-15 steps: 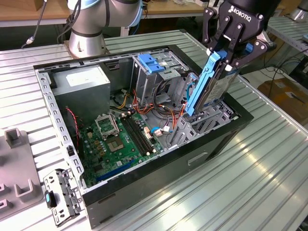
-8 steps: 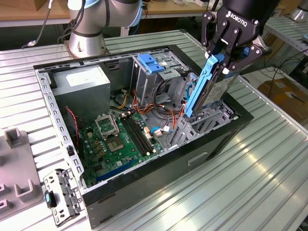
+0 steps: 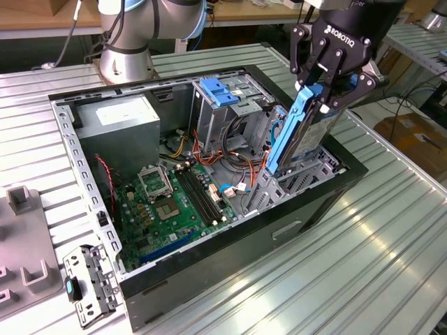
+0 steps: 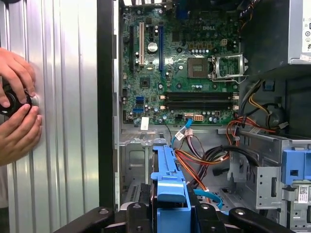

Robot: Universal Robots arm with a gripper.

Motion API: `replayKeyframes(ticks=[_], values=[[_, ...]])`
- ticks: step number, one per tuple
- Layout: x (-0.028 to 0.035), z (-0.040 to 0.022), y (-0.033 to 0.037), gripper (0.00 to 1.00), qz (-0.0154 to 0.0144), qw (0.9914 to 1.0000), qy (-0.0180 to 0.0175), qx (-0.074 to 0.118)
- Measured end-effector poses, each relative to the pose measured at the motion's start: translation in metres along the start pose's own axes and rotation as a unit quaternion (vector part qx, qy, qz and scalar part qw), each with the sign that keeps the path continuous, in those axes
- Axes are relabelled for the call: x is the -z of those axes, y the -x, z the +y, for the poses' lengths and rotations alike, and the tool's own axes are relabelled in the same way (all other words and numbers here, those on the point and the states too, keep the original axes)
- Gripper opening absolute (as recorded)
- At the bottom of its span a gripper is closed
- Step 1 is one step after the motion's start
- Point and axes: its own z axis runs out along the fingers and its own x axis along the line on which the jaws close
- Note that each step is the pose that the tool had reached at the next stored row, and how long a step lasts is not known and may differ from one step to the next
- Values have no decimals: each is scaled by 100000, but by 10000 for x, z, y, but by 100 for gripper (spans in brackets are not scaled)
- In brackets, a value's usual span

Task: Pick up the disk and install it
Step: 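Insert the disk into the insertion slot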

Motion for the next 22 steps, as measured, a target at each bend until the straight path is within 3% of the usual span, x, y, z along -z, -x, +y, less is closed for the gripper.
replayKeyframes(ticks=[22], values=[[-87, -2, -9, 37, -2, 100000, -4, 1]])
